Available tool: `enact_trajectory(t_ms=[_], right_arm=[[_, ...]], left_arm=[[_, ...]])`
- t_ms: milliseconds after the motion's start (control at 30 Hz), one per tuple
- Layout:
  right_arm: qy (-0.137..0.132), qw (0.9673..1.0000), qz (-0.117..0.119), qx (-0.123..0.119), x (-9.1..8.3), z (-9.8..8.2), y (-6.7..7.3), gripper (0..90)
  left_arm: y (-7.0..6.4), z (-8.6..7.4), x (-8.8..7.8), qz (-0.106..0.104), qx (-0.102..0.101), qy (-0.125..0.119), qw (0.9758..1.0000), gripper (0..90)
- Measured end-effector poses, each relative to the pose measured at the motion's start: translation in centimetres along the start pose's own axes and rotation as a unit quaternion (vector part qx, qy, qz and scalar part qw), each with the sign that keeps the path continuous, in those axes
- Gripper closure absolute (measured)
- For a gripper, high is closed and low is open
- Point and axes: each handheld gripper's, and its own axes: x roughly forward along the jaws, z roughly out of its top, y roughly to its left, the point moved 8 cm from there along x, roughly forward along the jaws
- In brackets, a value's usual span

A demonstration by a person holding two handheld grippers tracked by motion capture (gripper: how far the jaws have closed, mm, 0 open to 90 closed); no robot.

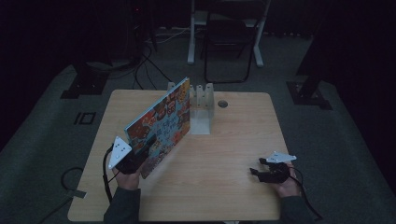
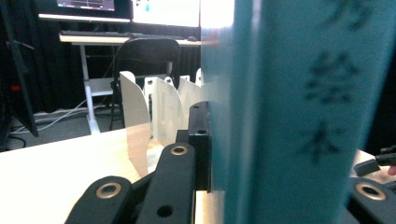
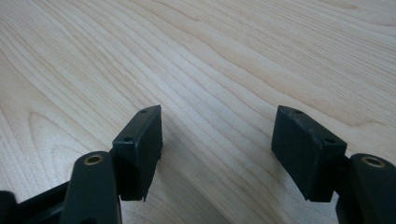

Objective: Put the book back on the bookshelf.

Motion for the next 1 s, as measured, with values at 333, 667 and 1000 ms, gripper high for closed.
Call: enact_trajectory(t_ms=[333,667,1000], right_arm=[[0.000,1.0000,0.001,0.001,0.0,0.0,0.0,33.1],[0.000,1.0000,0.001,0.001,0.0,0.0,0.0,33.1],[0.000,1.0000,0.001,0.002,0.0,0.0,0.0,33.0]], left_arm=[[0.5,0.0,0.0,0.016,-0.006,0.000,0.9998,81.4],[1.0,-0.2,0.1,0.036,-0.005,0.007,0.9993,81.4],[1.1,-0.3,0.8,0.050,-0.006,0.011,0.9987,81.4]])
